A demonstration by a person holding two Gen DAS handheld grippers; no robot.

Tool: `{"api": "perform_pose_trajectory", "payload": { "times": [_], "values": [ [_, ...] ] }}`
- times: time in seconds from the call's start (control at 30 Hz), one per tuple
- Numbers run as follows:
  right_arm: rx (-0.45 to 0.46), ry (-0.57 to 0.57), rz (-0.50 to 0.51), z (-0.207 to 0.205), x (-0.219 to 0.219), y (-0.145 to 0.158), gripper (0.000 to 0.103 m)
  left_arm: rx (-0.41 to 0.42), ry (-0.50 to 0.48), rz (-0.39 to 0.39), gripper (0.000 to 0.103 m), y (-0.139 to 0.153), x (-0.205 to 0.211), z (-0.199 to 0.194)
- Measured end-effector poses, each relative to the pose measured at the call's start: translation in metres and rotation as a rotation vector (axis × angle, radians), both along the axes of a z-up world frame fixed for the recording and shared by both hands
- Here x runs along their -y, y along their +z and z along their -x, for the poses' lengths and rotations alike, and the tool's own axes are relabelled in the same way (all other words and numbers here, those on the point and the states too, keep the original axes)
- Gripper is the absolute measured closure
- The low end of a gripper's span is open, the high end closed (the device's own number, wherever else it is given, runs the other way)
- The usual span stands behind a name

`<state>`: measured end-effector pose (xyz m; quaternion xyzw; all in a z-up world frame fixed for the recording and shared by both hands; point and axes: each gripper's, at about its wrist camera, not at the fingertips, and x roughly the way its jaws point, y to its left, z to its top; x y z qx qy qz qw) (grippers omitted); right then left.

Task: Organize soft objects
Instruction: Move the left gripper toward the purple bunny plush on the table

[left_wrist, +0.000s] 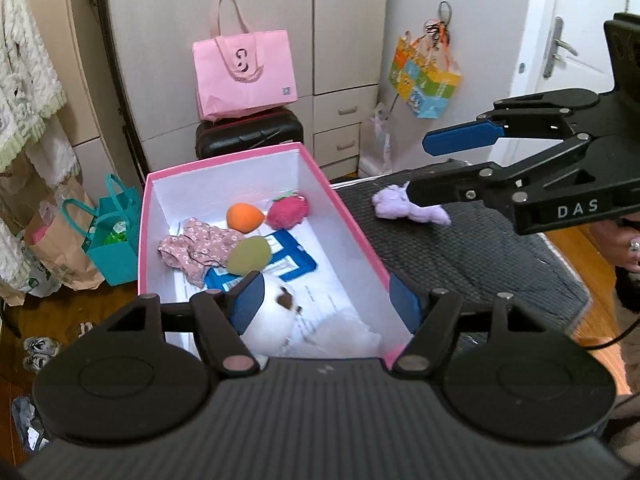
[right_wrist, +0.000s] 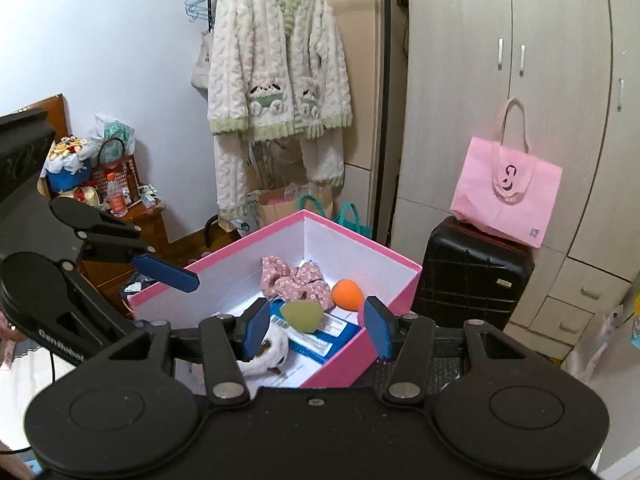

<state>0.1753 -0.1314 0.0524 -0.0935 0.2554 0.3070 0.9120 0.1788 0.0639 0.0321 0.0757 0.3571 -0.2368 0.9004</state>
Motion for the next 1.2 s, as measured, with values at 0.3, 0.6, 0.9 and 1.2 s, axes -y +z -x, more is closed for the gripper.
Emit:
{"api": "perform_pose_trajectory", "payload": {
  "times": [0.3,0.6,0.9,1.2],
  "values": [
    [-0.015,0.051,-0.018,0.047,0.029,0.001,0.042,0.035,-0.062,-0.055,0.032,0.011,0.022,0.046],
    [0.028,0.009,-0.003,0.086,0.058,-0.009,0.033,0.041,-0.132,-0.099,0.030,0.008,0.049,0.076],
    [-0.025,-0.039,-0.022,0.093,0.092,-0.027,0.025,0.020,-0.223,-0.104,0.029,-0.001,0.086,0.079],
    [-0.066,-0.094,-0.025,0.086,0.129,-0.058,0.020,-0.003,-0.286,-0.069,0.016,-0.014,0.121,0.061]
  ]
}}
